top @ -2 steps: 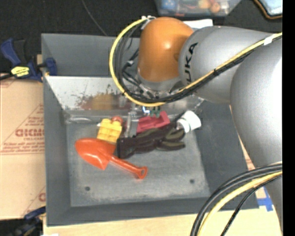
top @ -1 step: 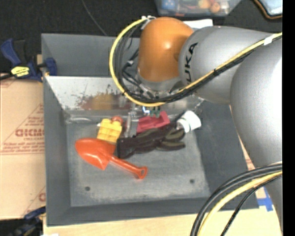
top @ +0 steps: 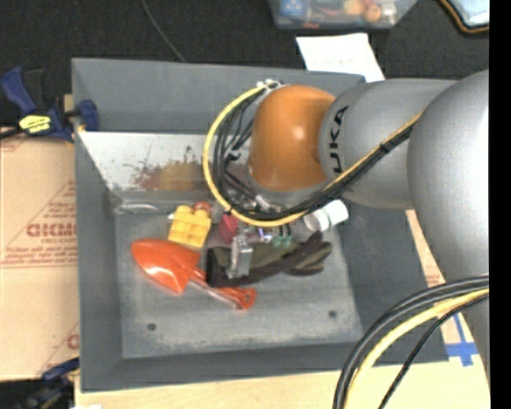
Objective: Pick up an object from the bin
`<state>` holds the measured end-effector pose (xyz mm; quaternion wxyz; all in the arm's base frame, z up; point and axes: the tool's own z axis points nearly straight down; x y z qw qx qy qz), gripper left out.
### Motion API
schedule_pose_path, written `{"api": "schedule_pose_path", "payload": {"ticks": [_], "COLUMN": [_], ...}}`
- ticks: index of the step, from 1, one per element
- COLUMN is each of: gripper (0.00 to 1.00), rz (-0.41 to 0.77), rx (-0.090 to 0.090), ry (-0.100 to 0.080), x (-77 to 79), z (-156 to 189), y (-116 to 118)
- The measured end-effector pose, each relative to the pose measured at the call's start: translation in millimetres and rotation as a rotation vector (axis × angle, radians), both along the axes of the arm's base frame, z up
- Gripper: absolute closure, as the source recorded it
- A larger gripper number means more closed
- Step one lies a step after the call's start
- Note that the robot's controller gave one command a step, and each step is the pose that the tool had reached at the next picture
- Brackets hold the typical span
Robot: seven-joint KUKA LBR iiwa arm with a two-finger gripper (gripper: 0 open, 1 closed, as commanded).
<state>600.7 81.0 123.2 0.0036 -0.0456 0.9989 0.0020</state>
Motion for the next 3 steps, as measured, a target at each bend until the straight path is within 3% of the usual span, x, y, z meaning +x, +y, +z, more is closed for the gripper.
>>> {"api": "schedule_pose_path", "payload": {"ticks": [1,2,3], "gripper": [0.00,0.00,0.00], "rz": [0.005,0.211,0.010], "rx": [-0.001,-0.001,0.001], "ry": [0.000,-0.005,-0.012], "x": [-0.1,27.4,-4.4], "z": [0.3,-51.9,6.9], "y": [1.0,17.2,-2.7]}}
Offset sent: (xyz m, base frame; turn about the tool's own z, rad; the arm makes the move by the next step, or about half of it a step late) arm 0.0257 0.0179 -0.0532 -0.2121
